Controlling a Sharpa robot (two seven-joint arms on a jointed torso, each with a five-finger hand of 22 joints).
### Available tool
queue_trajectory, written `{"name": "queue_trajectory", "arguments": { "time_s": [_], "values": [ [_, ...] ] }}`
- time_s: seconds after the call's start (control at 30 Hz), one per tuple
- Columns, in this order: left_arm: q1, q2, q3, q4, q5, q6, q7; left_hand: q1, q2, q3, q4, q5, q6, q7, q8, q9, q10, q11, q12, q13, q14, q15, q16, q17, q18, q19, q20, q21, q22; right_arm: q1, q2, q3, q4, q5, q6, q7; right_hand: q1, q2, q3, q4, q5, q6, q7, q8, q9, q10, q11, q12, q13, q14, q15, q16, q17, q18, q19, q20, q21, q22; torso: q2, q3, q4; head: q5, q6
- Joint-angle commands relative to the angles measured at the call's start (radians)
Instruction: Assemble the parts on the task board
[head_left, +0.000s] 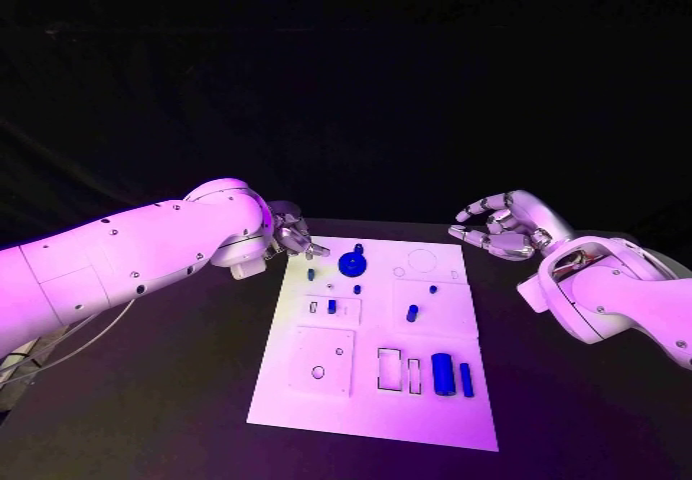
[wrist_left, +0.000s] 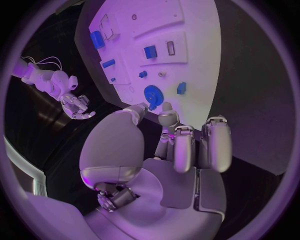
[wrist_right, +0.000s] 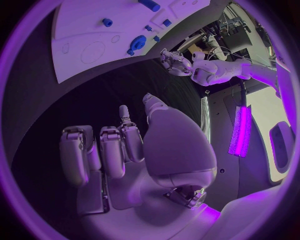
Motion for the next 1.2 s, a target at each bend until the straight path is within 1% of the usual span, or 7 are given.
{"name": "queue_trajectory", "arguments": {
  "time_s": [0.03, 0.27, 0.37, 0.5, 0.7, 0.97, 1.2],
  "values": [
    [0.005, 0.016, -0.003, -0.034, -0.006, 0.075, 0.015, 0.004, 0.0, -0.008, 0.002, 0.0, -0.004, 0.003, -0.007, -0.003, -0.007, 0.0, -0.004, -0.002, 0.097, 0.009, -0.006, 0.241, 0.016, -0.007, -0.001, -0.006, 0.045, -0.001, 0.001, 0.0, 0.0, -0.002, 0.004, 0.003, -0.01, 0.0, -0.006, -0.002, -0.006, 0.005, -0.003, 0.005, 0.001, -0.004, -0.005, -0.005, 0.101, 0.087, -0.006, -0.003, 0.195, 0.003, 0.065, -0.003, -0.005, 0.223, 0.002, -0.0003, -0.0016, 0.005, 0.0],
    [0.006, 0.059, -0.024, -0.117, -0.012, 0.129, 0.014, -0.002, -0.001, -0.015, 0.002, -0.003, -0.002, 0.005, -0.01, -0.007, -0.009, 0.002, -0.006, -0.006, 0.097, 0.011, -0.006, 0.241, 0.016, -0.008, 0.002, -0.007, 0.044, -0.002, 0.003, 0.0, -0.001, -0.002, 0.005, 0.003, -0.01, 0.0, -0.006, -0.002, -0.006, 0.005, -0.003, 0.005, 0.001, -0.004, -0.005, -0.005, 0.101, 0.087, -0.006, -0.003, 0.195, 0.003, 0.065, -0.003, -0.005, 0.223, 0.002, -0.0019, -0.0015, 0.01, -0.006],
    [0.005, 0.071, -0.031, -0.139, -0.016, 0.14, 0.014, -0.005, -0.001, -0.019, 0.002, -0.003, -0.001, 0.006, -0.011, -0.009, -0.011, 0.002, -0.008, -0.009, 0.096, 0.012, -0.006, 0.24, 0.017, -0.009, 0.003, -0.008, 0.042, -0.003, 0.004, 0.0, -0.001, -0.002, 0.005, 0.003, -0.01, 0.0, -0.006, -0.002, -0.006, 0.005, -0.003, 0.005, 0.001, -0.004, -0.005, -0.005, 0.101, 0.087, -0.006, -0.003, 0.195, 0.003, 0.065, -0.003, -0.005, 0.223, 0.002, -0.0014, -0.0015, 0.01, -0.007],
    [0.005, 0.086, -0.038, -0.169, -0.023, 0.148, 0.016, -0.013, -0.004, -0.029, 0.002, -0.004, 0.0, 0.007, -0.014, -0.013, -0.013, 0.004, -0.009, -0.012, 0.096, 0.014, -0.007, 0.239, 0.017, -0.011, 0.005, -0.009, 0.041, -0.004, 0.005, 0.0, -0.001, -0.002, 0.004, 0.004, -0.01, 0.0, -0.006, -0.002, -0.006, 0.005, -0.003, 0.005, 0.001, -0.004, -0.005, -0.005, 0.101, 0.087, -0.006, -0.003, 0.195, 0.003, 0.065, -0.003, -0.005, 0.223, 0.001, -0.0014, -0.0003, 0.009, -0.008],
    [0.003, 0.1, -0.042, -0.195, -0.025, 0.152, 0.021, -0.02, -0.004, -0.037, 0.002, -0.005, 0.002, 0.007, -0.015, -0.016, -0.013, 0.004, -0.007, -0.012, 0.096, 0.014, -0.006, 0.24, 0.017, -0.01, 0.006, -0.009, 0.042, -0.005, 0.006, 0.0, -0.002, -0.002, 0.004, 0.004, -0.011, 0.002, -0.006, -0.002, -0.005, 0.005, -0.003, 0.006, 0.001, -0.004, -0.005, -0.005, 0.101, 0.087, -0.006, -0.003, 0.195, 0.003, 0.065, -0.004, -0.004, 0.223, 0.001, -0.0014, -0.0005, 0.011, -0.01],
    [0.002, 0.106, -0.043, -0.201, -0.018, 0.149, 0.028, -0.022, -0.004, -0.04, 0.002, -0.005, 0.003, 0.007, -0.015, -0.016, -0.012, 0.004, -0.006, -0.011, 0.096, 0.014, -0.006, 0.241, 0.017, -0.01, 0.006, -0.009, 0.042, -0.006, 0.008, 0.0, -0.002, -0.002, 0.004, 0.004, -0.011, 0.002, -0.006, -0.002, -0.005, 0.005, -0.003, 0.006, 0.001, -0.004, -0.005, -0.005, 0.101, 0.087, -0.006, -0.003, 0.195, 0.003, 0.065, -0.004, -0.004, 0.223, 0.0, -0.0006, -0.0006, 0.012, -0.011],
    [0.002, 0.111, -0.045, -0.208, -0.013, 0.161, 0.029, -0.015, 0.001, -0.041, 0.0, -0.004, 0.008, 0.005, -0.013, -0.018, -0.01, 0.003, -0.001, -0.009, 0.098, 0.014, -0.004, 0.244, 0.016, -0.006, 0.007, -0.006, 0.047, -0.007, 0.01, 0.0, -0.003, -0.002, 0.004, 0.004, -0.012, 0.003, -0.007, -0.003, -0.004, 0.005, -0.003, 0.006, 0.001, -0.003, -0.005, -0.005, 0.102, 0.088, -0.006, -0.003, 0.195, 0.003, 0.065, -0.004, -0.005, 0.223, 0.0, -0.0004, -0.0005, 0.014, -0.012]
  ]
}}
